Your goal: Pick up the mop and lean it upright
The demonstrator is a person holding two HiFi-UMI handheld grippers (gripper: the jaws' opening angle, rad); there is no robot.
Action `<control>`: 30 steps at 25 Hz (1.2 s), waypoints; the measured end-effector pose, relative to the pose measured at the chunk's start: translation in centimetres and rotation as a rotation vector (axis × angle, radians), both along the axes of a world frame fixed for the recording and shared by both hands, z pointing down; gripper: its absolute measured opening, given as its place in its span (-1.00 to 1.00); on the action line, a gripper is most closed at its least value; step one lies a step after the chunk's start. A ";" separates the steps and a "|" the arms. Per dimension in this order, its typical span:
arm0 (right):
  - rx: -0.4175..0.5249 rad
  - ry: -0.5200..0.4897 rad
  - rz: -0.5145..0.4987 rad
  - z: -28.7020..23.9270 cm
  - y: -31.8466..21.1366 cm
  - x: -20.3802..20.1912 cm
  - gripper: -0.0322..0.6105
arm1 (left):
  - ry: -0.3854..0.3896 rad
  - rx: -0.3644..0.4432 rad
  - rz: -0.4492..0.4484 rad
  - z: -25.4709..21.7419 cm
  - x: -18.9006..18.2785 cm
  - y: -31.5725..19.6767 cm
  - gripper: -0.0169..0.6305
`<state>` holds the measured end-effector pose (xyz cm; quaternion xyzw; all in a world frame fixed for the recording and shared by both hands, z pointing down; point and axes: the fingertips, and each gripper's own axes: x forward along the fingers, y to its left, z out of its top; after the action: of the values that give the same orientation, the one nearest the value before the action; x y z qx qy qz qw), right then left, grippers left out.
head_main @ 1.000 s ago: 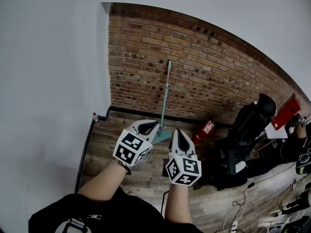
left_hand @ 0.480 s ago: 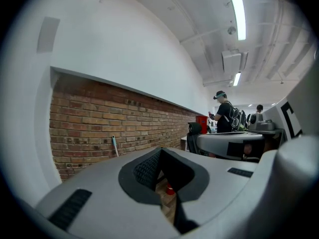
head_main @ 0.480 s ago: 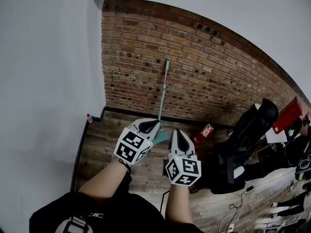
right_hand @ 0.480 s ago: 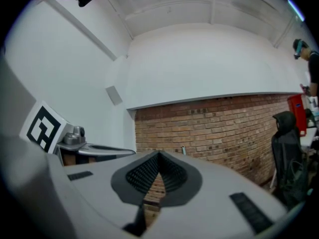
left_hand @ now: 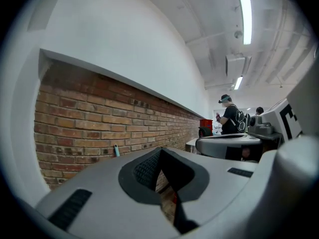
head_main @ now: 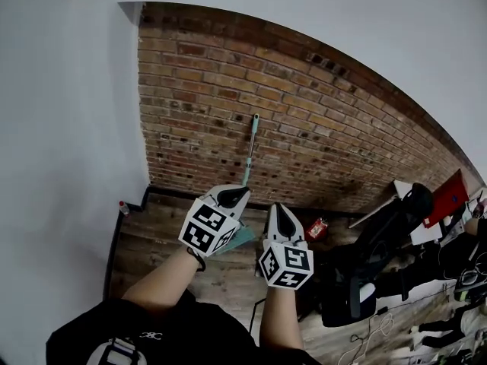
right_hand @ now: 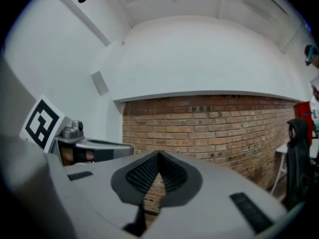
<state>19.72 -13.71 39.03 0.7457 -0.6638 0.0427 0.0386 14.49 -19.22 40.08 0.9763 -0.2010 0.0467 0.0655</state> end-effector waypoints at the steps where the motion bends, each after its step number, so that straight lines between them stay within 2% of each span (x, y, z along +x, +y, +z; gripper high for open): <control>1: 0.002 0.001 0.006 0.1 -1.7 0.4 -0.86 | 0.002 0.003 0.003 0.1 0.4 -1.6 -0.98; 9: -0.023 0.000 0.041 2.4 -12.5 2.3 -0.86 | 0.005 -0.033 -0.001 2.5 1.7 -12.6 -0.98; 14: -0.062 0.005 0.046 4.2 -17.3 4.3 -0.86 | -0.001 -0.066 -0.032 4.4 1.9 -16.5 -0.98; 19: -0.072 0.011 0.025 5.7 -22.9 7.0 -0.86 | -0.019 -0.081 -0.132 5.7 0.9 -20.9 -0.98; 23: -0.096 0.014 -0.015 7.5 -27.7 10.0 -0.85 | -0.028 -0.069 -0.253 5.8 0.5 -24.4 -0.98; 24: -0.106 0.013 -0.029 8.0 -29.0 10.8 -0.80 | -0.034 -0.072 -0.283 5.8 0.7 -25.3 -0.98; 26: -0.123 0.010 -0.058 8.9 -31.4 12.5 -0.56 | -0.043 -0.083 -0.329 5.8 1.2 -26.8 -0.98; 30: -0.155 0.036 -0.087 11.4 -36.4 16.2 -0.54 | -0.044 -0.098 -0.412 5.8 2.8 -29.0 -0.98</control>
<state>35.92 -50.13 50.42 0.7117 -0.6893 0.0789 0.1101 17.25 -48.24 45.87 0.9089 -0.3952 0.0634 0.1166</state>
